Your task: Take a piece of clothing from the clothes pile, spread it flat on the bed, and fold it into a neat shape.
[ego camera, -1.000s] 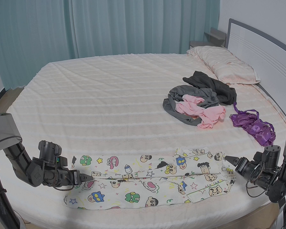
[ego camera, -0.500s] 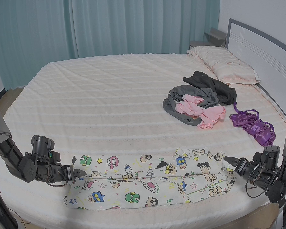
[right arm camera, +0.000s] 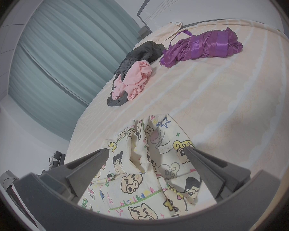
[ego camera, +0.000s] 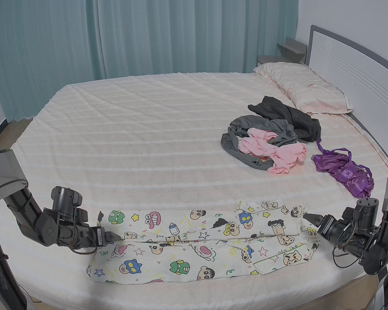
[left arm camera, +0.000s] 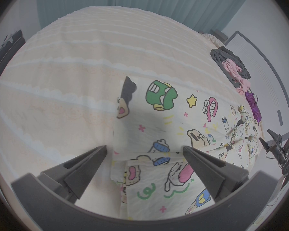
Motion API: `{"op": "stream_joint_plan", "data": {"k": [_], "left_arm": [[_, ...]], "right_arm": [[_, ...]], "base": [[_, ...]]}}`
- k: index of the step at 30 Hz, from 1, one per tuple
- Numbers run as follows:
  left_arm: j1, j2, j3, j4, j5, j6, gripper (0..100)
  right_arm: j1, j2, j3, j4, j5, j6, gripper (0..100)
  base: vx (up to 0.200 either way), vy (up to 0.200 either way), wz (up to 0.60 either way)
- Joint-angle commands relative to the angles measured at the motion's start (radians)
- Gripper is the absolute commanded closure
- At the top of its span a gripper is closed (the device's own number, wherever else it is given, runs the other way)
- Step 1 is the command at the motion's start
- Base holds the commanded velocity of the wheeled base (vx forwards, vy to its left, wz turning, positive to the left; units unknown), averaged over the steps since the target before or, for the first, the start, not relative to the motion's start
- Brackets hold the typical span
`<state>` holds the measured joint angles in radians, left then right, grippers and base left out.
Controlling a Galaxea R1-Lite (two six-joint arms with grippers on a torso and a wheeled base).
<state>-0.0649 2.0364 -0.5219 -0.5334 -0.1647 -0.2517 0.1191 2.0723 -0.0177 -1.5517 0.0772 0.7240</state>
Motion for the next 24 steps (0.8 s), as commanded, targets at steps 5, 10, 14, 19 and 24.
{"op": "stream_joint_plan", "data": {"k": [5, 10, 14, 19, 24], "left_arm": [[-0.041, 0.021, -0.015, 0.001, -0.006, -0.043, 0], [-0.050, 0.024, -0.021, 0.001, -0.007, -0.060, 100], [-0.050, 0.028, -0.015, 0.003, -0.009, -0.066, 100], [-0.047, 0.019, -0.013, 0.004, -0.009, -0.066, 100], [-0.044, 0.001, -0.010, 0.006, -0.009, -0.066, 100]], "right_arm": [[0.001, 0.003, 0.018, -0.002, 0.001, 0.000, 0], [0.001, 0.003, 0.018, -0.002, 0.001, 0.000, 0], [-0.001, 0.005, 0.018, -0.002, 0.001, 0.000, 0], [-0.001, 0.005, 0.018, -0.002, 0.001, 0.000, 0], [-0.003, 0.005, 0.018, -0.002, 0.001, 0.000, 0]], "base": [[0.000, 0.000, 0.00], [0.000, 0.000, 0.00], [0.000, 0.000, 0.00], [0.000, 0.000, 0.00], [0.000, 0.000, 0.00]]}}
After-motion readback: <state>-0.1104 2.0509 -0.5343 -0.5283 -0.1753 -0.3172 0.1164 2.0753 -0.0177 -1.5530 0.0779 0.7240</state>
